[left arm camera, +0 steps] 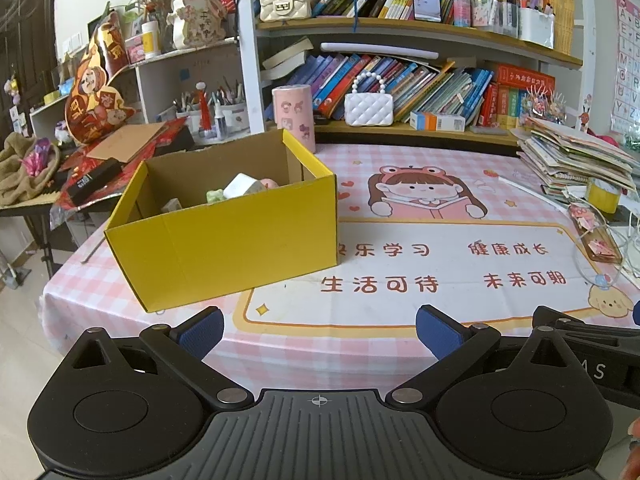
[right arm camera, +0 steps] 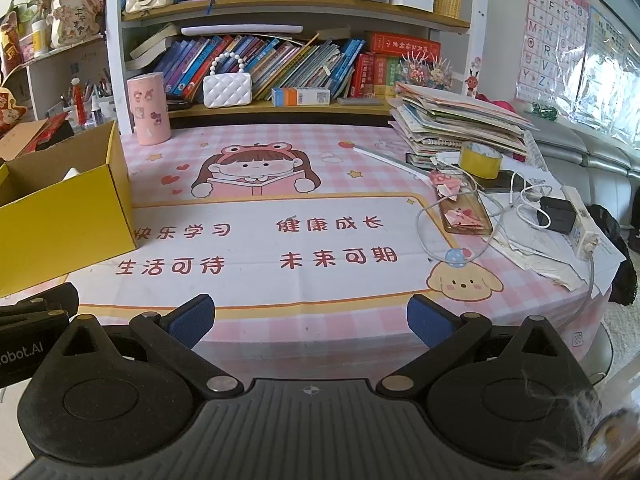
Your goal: Organize objects
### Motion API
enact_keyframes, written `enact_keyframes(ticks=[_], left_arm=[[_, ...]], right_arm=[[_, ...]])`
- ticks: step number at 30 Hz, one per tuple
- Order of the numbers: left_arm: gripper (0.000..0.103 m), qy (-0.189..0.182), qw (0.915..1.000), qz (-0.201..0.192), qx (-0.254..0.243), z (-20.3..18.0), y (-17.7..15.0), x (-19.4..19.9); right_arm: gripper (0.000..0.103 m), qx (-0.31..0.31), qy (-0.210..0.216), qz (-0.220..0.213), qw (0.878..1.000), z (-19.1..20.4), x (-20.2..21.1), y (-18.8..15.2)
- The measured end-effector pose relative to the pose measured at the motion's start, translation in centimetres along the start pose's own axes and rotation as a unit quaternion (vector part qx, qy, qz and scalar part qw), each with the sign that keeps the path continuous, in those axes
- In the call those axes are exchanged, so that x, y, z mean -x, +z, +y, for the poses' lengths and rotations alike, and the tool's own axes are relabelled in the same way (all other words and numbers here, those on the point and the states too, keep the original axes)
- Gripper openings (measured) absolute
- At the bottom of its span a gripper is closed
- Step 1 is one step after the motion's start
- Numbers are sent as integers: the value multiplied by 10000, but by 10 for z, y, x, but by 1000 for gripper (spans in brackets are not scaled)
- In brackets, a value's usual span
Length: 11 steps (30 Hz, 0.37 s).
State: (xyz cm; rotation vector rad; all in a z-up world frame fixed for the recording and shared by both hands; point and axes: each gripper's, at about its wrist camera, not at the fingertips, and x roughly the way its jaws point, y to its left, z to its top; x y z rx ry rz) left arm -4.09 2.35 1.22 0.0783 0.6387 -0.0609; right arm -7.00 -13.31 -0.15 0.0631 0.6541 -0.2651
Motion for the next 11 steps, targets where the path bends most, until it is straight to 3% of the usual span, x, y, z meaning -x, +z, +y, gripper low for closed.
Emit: enact_keyframes(ticks=[11], left_arm=[[103,19,10000,36,45,1,0,-4]], right_arm=[[103,3,7,34,10000,0,-3,-1]])
